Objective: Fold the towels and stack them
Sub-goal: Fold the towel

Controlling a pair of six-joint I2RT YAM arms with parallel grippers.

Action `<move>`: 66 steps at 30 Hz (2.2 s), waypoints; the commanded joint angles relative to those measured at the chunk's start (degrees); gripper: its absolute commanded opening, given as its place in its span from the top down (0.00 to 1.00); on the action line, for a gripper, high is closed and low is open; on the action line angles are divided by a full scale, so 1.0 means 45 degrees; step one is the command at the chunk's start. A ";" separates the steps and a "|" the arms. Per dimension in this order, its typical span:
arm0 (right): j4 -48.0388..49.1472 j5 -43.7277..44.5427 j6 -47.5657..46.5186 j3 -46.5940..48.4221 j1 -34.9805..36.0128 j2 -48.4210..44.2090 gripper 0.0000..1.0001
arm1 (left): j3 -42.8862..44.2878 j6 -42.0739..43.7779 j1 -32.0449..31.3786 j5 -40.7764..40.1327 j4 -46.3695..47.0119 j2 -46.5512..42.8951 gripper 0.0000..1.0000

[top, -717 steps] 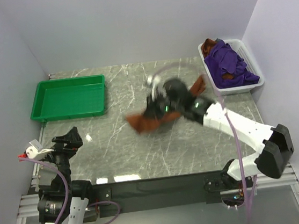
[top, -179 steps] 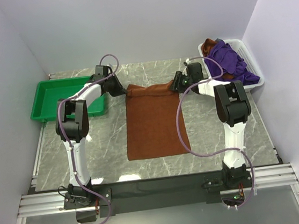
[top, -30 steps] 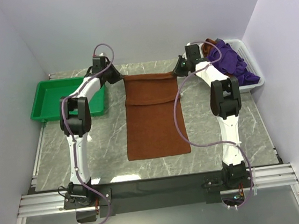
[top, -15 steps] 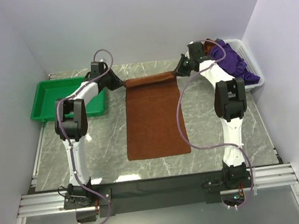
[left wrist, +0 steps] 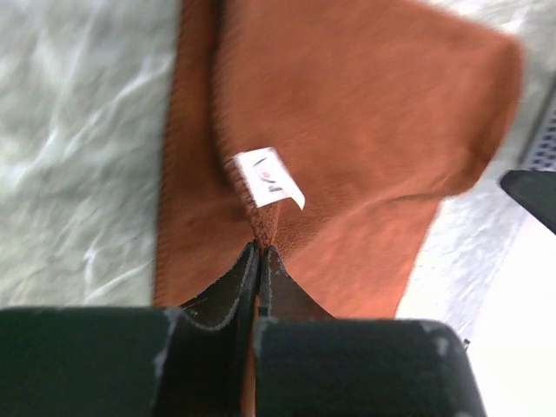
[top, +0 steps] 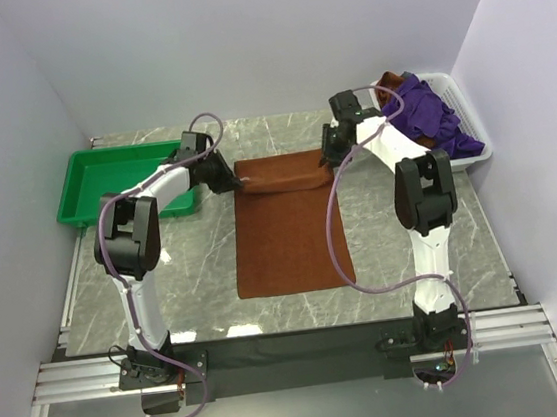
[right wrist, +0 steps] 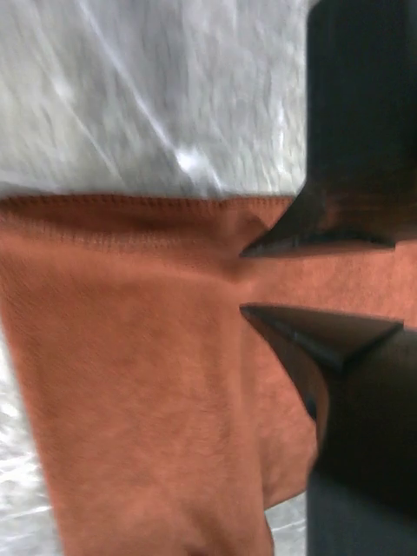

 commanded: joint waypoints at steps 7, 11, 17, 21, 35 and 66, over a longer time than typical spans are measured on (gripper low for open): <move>0.4348 -0.2094 0.1243 -0.4010 -0.0369 -0.3480 0.44 | -0.0172 0.0215 -0.0030 -0.0296 -0.0436 -0.0417 0.99; 0.5929 -0.2053 0.2475 -0.5984 -0.1112 -0.3856 0.51 | -0.0153 0.0274 -0.0030 -0.0355 -0.0476 -0.0437 0.99; 0.8040 -0.3029 0.3957 -0.7627 -0.1602 -0.3270 0.62 | -0.0153 0.0235 -0.0030 -0.0198 -0.0398 -0.0378 0.99; 1.0144 -0.3693 0.5267 -0.8757 -0.1778 -0.3094 0.61 | -0.0055 0.0313 -0.0030 -0.0277 -0.0515 -0.0378 0.99; 1.4564 -0.3851 0.8510 -1.0636 -0.1837 -0.2411 0.46 | -0.0055 0.0333 -0.0030 -0.0257 -0.0535 -0.0398 0.99; 1.8121 -0.2874 0.9450 -1.1497 -0.1876 -0.2646 0.50 | -0.0192 0.0333 -0.0030 -0.0257 -0.0515 -0.0398 0.99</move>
